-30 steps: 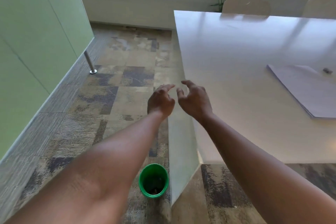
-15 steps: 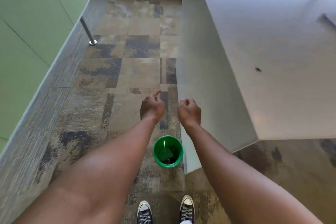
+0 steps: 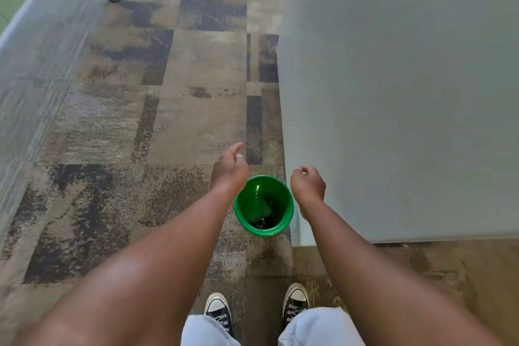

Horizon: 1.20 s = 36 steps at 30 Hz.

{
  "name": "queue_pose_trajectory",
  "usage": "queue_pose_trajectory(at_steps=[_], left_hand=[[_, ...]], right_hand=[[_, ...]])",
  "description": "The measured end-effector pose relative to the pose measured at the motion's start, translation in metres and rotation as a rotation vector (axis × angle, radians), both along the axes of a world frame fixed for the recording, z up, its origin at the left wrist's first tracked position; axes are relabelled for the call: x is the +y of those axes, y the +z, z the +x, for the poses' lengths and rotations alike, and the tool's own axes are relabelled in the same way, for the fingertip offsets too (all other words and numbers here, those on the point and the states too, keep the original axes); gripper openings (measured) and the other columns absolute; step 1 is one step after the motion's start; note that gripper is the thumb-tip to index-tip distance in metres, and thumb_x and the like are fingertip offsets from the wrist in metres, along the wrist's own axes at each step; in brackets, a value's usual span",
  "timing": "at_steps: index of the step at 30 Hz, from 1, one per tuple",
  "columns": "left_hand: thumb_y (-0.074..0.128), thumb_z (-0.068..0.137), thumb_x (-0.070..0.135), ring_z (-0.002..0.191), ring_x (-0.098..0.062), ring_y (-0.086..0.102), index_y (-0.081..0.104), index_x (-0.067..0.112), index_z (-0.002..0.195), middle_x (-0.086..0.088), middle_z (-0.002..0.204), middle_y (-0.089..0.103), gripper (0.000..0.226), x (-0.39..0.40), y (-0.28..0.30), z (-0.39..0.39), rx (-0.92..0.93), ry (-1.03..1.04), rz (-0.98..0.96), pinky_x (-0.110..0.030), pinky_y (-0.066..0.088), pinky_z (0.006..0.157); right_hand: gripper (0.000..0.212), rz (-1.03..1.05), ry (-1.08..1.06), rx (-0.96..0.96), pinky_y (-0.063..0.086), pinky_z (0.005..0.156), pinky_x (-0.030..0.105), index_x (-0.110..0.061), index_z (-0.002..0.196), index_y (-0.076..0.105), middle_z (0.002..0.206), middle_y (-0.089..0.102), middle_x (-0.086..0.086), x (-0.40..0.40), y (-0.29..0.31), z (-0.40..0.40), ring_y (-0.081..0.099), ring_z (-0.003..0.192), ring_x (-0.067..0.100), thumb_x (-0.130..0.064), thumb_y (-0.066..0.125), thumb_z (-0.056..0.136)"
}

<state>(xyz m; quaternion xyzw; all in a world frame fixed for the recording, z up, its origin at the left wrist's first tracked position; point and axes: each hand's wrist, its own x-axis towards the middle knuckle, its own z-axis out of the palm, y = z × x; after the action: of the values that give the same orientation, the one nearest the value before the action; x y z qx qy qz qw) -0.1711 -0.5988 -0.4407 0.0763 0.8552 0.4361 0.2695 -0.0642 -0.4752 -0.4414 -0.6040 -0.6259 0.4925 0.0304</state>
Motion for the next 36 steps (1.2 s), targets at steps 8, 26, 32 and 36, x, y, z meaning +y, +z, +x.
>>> queue_pose_trajectory(at_steps=[8, 26, 32, 36], left_hand=[[0.038, 0.109, 0.023, 0.077, -0.025, 0.066, 0.045, 0.030, 0.152, -0.005, 0.135, 0.063, 0.044, -0.010, -0.147, -0.015, -0.059, 0.128, -0.063, -0.034, 0.055, 0.062], [0.050, 0.100, 0.019, 0.126, -0.030, 0.058, 0.022, 0.031, 0.162, -0.004, 0.157, 0.043, 0.069, -0.008, -0.328, 0.013, -0.373, 0.161, -0.152, -0.053, 0.055, 0.100], [0.048, 0.092, 0.012, 0.099, -0.026, 0.066, 0.052, 0.024, 0.140, -0.007, 0.122, 0.064, 0.050, -0.005, -0.342, 0.015, -0.405, 0.212, -0.116, -0.047, 0.060, 0.088], [0.047, 0.092, 0.009, 0.097, -0.027, 0.066, 0.058, 0.023, 0.129, -0.007, 0.114, 0.067, 0.041, -0.005, -0.318, 0.016, -0.409, 0.277, -0.096, -0.047, 0.059, 0.089]], right_hand=[[0.044, -0.008, 0.027, -0.106, 0.048, 0.102, 0.044, -0.014, 0.137, 0.050, 0.134, 0.056, 0.012, 0.002, -0.139, -0.006, 0.056, 0.118, 0.032, -0.030, 0.048, 0.097], [0.054, 0.027, 0.109, -0.251, 0.043, 0.107, 0.043, -0.004, 0.143, 0.041, 0.143, 0.047, 0.016, 0.030, -0.309, -0.013, 0.048, 0.128, 0.035, -0.032, 0.048, 0.097], [0.046, 0.017, 0.090, -0.284, 0.047, 0.102, 0.044, -0.005, 0.135, 0.047, 0.134, 0.055, 0.018, 0.034, -0.324, -0.009, 0.055, 0.119, 0.037, -0.030, 0.047, 0.095], [0.043, 0.023, 0.067, -0.285, 0.047, 0.102, 0.042, -0.005, 0.132, 0.049, 0.133, 0.056, 0.018, 0.033, -0.306, -0.009, 0.055, 0.119, 0.036, -0.025, 0.048, 0.094]])
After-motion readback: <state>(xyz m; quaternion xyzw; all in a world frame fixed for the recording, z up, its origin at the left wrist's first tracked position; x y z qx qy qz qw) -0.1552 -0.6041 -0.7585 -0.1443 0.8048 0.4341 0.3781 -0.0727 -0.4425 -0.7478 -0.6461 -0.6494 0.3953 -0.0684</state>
